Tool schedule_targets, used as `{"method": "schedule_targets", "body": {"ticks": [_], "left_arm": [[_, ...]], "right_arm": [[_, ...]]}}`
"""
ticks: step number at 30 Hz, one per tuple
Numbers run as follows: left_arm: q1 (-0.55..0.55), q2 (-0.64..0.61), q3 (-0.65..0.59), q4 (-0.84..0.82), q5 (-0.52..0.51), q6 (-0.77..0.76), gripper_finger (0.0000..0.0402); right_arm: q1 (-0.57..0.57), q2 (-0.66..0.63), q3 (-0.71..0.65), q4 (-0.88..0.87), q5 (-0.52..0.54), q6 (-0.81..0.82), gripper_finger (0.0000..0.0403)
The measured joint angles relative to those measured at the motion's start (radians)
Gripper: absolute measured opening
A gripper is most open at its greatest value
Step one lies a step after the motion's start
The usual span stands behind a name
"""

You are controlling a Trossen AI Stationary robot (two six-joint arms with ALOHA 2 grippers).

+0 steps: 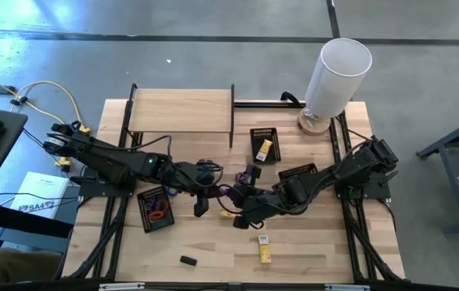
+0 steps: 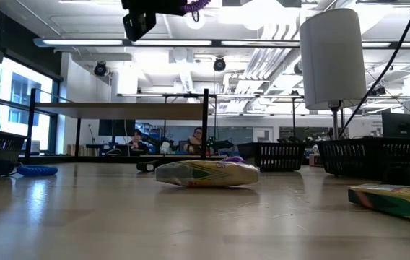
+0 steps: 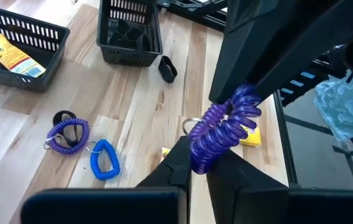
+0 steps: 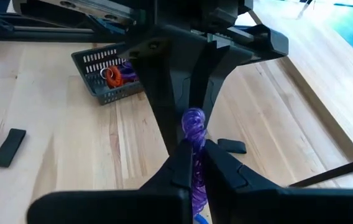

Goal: Pick & Place Office Desk Supplies
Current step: Put the purple spring keychain into the bottom left black bin

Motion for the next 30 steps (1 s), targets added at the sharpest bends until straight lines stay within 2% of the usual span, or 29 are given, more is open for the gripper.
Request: {"method": "schedule_targets", "body": {"ticks": [3,9,13,21,25,30], "left_arm": [[0.000,0.000,0.000,0.000,0.000,0.001,0.0019],[-0.003,0.000,0.000,0.002,0.000,-0.008,0.0017],[-0.016,0.000,0.000,0.002,-0.002,-0.016,0.0017],[-0.041,0.000,0.000,-0.003,-0.003,-0.086,0.0013],[-0.062,0.000,0.000,-0.043,-0.009,-0.130,0.0012],[-0.114,-0.002,0.019,-0.180,-0.037,-0.135,0.0012]], "right_arm": [[0.000,0.000,0.000,0.000,-0.013,0.003,0.0011],[-0.014,0.000,0.000,-0.001,-0.138,0.095,0.0030],[-0.028,0.000,0.000,-0.001,-0.155,0.151,0.0090],[-0.013,-0.028,0.000,0.004,-0.146,0.229,0.0244],[0.002,-0.070,0.000,0.007,-0.150,0.262,0.0274],[0.040,-0.119,0.000,0.018,-0.125,0.273,0.0273]]}}
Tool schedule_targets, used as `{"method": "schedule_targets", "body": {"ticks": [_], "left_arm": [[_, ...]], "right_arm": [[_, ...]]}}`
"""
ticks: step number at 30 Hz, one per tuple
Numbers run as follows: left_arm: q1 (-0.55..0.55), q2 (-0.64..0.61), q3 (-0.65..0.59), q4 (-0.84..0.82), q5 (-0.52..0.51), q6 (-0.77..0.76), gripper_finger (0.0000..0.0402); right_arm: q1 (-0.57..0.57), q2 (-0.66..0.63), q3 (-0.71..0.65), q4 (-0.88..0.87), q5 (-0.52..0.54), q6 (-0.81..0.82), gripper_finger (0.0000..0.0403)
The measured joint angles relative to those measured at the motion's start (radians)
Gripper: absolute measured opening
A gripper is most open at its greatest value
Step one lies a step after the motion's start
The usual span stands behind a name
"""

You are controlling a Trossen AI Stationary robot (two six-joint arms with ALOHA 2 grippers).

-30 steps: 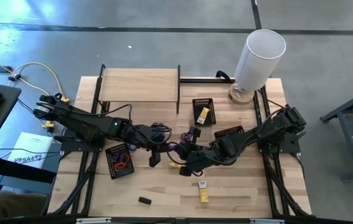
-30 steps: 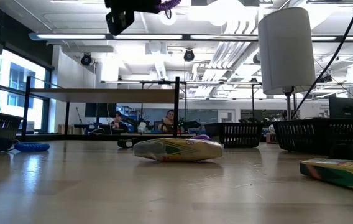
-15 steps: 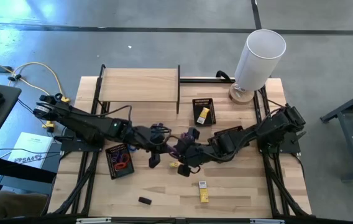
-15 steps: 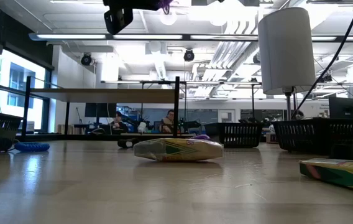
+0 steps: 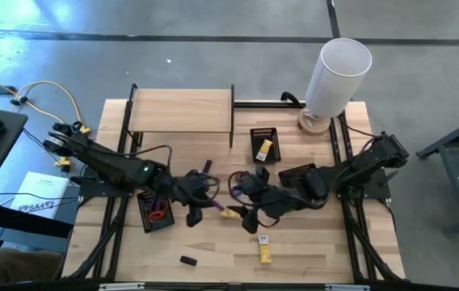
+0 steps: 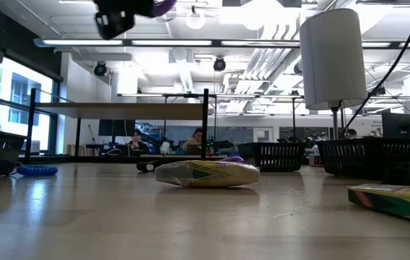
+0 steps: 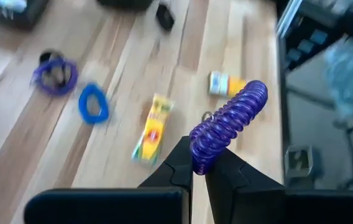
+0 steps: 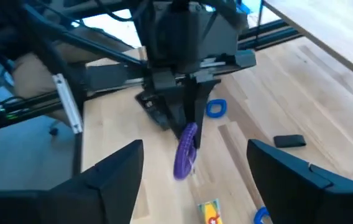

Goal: Pick & Place Office Desk Supplies
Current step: Put the purple spring keychain into the bottom left black bin

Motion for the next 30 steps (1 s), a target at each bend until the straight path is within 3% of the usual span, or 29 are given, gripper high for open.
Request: {"method": "schedule_targets", "body": {"ticks": [4,9,14,19,23,30], "left_arm": [[-0.055,0.000,0.068,-0.265,-0.008,-0.032,0.0012],[-0.141,-0.001,0.199,-0.696,-0.008,-0.254,0.0010],[-0.229,-0.002,0.231,-0.921,0.125,-0.437,0.0016],[-0.313,-0.001,0.208,-0.988,0.153,-0.531,0.0041],[-0.360,-0.001,0.170,-0.984,0.106,-0.552,0.0039],[-0.345,-0.001,0.023,-0.950,0.136,-0.585,0.0031]], "right_arm": [[0.044,-0.013,0.000,-0.003,0.001,-0.007,0.0265],[0.087,-0.012,0.000,-0.023,-0.001,-0.008,0.0256],[0.106,-0.012,-0.004,-0.025,0.001,0.009,0.0254],[0.124,-0.011,-0.004,-0.024,0.001,0.011,0.0254],[0.125,-0.011,-0.004,-0.021,-0.025,0.022,0.0254],[0.129,-0.011,-0.005,-0.019,-0.054,0.041,0.0254]]}}
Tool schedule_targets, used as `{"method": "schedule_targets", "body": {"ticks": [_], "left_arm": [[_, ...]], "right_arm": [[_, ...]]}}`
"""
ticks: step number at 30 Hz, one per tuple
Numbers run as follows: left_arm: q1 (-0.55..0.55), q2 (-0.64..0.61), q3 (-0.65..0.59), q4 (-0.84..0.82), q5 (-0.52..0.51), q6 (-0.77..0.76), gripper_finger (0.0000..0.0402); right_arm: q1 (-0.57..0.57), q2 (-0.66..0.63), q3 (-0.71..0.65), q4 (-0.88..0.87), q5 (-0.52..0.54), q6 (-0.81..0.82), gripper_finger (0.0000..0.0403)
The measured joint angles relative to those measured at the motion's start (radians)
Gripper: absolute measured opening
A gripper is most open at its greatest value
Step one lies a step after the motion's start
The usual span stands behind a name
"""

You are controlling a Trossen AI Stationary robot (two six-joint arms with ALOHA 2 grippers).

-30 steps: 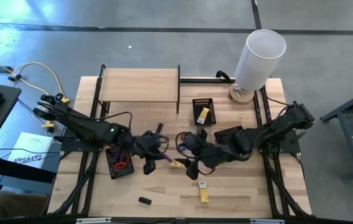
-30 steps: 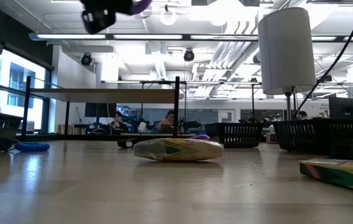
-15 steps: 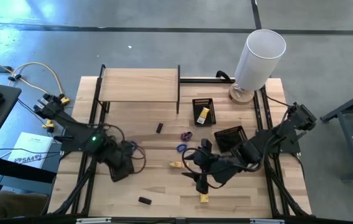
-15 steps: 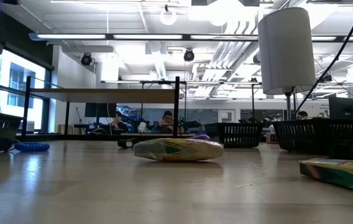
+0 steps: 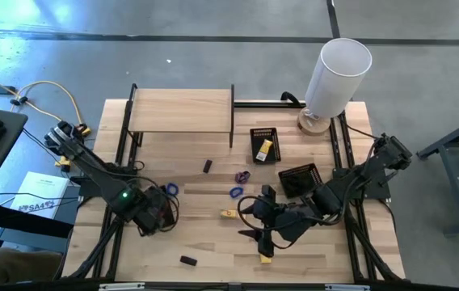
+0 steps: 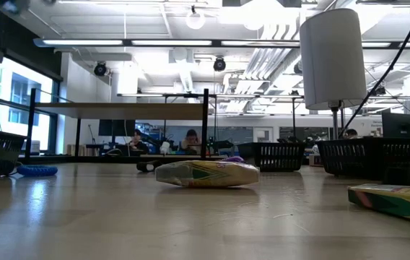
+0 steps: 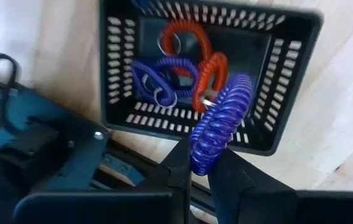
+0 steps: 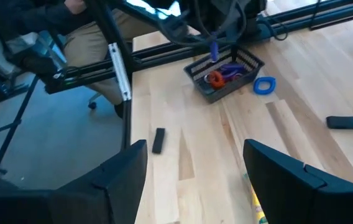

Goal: Pick & Place Office Desk Supplies
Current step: Put the purple spring keychain into the bottom left black bin

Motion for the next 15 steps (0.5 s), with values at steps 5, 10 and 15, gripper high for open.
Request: {"method": "schedule_targets", "body": {"ticks": [5,10,15], "left_arm": [[0.020,0.000,-0.066,0.055,0.000,0.009,0.0031],[0.032,0.000,-0.073,0.064,-0.028,-0.003,0.0037],[0.033,0.000,-0.073,0.063,-0.024,-0.004,0.0049]], "right_arm": [[0.010,0.000,0.000,0.000,-0.007,0.000,0.0254],[0.024,0.000,0.000,0.000,-0.004,-0.005,0.0254],[0.028,0.000,0.000,-0.015,-0.005,-0.007,0.0254]]}}
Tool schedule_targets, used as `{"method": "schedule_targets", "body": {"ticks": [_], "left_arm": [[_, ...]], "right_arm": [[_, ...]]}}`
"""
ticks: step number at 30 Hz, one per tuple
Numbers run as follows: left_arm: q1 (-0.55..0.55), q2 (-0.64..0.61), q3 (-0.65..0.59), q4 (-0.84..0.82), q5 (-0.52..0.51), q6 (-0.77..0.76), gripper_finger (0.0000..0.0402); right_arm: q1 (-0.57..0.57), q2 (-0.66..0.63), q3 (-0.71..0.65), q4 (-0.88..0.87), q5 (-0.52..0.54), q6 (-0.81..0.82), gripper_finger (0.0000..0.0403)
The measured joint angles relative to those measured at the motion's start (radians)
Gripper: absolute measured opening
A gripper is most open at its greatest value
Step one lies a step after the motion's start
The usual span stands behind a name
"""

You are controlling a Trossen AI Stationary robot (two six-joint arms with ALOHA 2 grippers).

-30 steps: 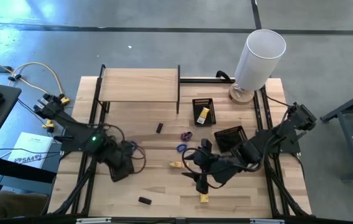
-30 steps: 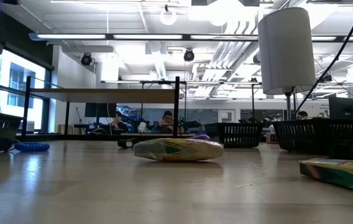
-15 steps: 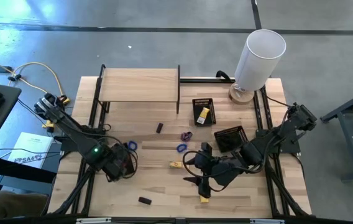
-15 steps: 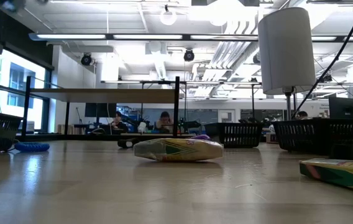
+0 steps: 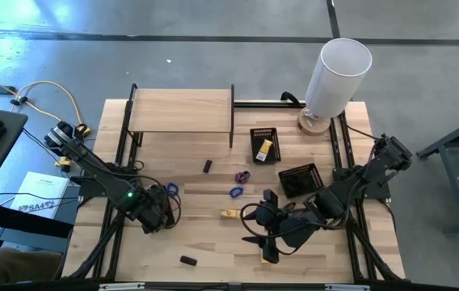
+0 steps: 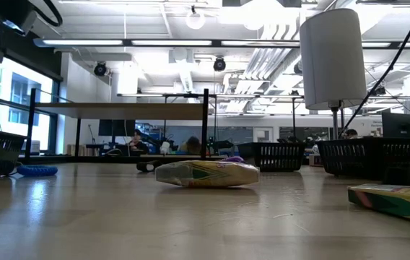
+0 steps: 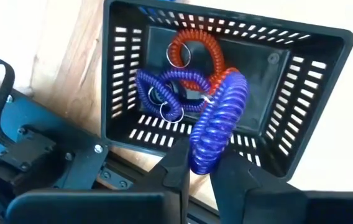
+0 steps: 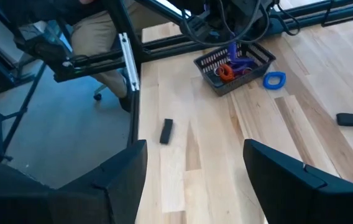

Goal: Pick & Place Office Desk Supplies
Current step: Put the purple spring keychain into the bottom left black bin, then put the crayon box into the top black bin

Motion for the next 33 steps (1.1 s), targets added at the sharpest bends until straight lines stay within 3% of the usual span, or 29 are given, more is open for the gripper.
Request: {"method": "schedule_targets", "body": {"ticks": [10,21,24,33], "left_arm": [[0.010,0.000,-0.004,-0.008,-0.004,0.009,0.0058],[0.023,-0.002,-0.005,-0.016,0.012,0.022,0.0151],[0.048,-0.014,0.001,-0.027,0.057,0.033,0.0157],[0.122,-0.107,0.115,-0.008,0.043,0.039,0.0158]], "right_arm": [[-0.001,0.001,0.000,-0.061,0.000,0.008,0.0254],[-0.001,0.001,0.000,-0.087,0.000,0.010,0.0254],[-0.001,0.001,0.000,-0.090,0.000,0.010,0.0254],[0.007,0.001,0.000,-0.181,-0.006,0.096,0.0254]]}}
